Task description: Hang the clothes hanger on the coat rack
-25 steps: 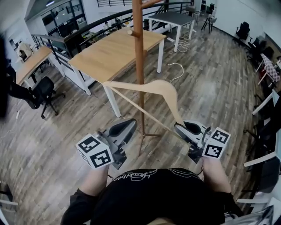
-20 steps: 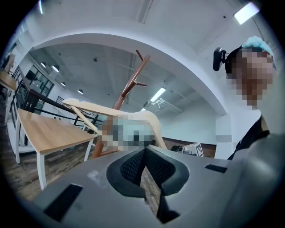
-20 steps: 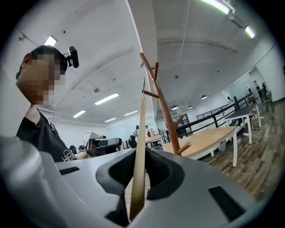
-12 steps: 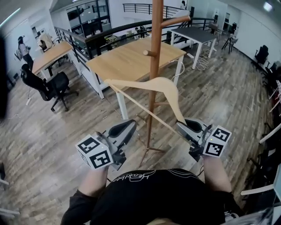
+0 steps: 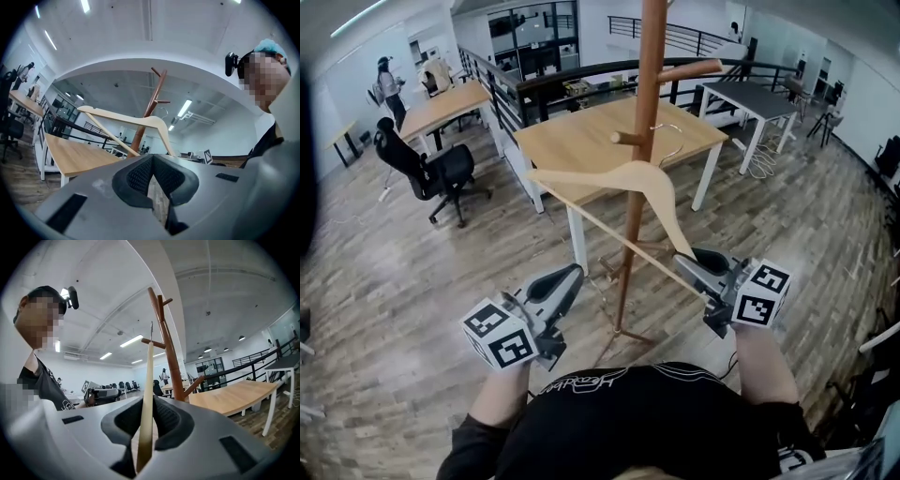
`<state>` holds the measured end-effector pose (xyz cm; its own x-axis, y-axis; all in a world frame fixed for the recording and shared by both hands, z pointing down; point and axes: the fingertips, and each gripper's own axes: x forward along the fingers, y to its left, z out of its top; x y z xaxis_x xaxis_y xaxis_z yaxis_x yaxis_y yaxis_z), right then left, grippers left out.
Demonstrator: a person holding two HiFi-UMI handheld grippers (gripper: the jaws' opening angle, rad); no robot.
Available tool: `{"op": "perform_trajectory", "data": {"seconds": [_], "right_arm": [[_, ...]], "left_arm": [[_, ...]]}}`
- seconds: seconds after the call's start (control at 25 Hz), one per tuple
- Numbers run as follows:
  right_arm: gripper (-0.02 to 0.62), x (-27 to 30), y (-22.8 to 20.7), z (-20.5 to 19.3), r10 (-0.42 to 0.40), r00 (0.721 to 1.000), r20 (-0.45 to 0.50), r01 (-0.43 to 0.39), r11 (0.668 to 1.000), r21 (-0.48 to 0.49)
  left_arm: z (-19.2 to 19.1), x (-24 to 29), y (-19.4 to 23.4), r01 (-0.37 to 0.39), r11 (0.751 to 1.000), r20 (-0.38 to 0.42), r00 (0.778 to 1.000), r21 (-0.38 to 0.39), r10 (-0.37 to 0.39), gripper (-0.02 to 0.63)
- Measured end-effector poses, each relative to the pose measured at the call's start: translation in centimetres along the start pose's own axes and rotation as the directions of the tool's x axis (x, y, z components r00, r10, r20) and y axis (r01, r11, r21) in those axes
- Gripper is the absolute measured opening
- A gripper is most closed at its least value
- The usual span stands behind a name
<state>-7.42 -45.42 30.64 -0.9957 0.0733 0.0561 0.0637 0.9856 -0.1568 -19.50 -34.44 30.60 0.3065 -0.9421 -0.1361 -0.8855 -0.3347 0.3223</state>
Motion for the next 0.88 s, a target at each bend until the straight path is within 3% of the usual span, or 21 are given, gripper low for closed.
{"op": "perform_trajectory", "data": {"seconds": [0.52, 0.88], "right_arm": [[0.078, 2.9, -3.1, -1.6, 0.051, 0.997, -0.060, -0.052, 0.998, -0.021], [0.078, 3.8, -4.6, -3.5, 0.019, 0.994, -0.110, -0.024, 0.999, -0.044]], "left_arm": [[-1.3, -0.6, 0.8, -0.124, 0.992, 0.027, 0.992, -0.006, 0.124, 0.008], [-2.0, -0.9, 1.9, -0.160, 0.987, 0.015, 0.987, -0.027, 0.160, 0.008]]}}
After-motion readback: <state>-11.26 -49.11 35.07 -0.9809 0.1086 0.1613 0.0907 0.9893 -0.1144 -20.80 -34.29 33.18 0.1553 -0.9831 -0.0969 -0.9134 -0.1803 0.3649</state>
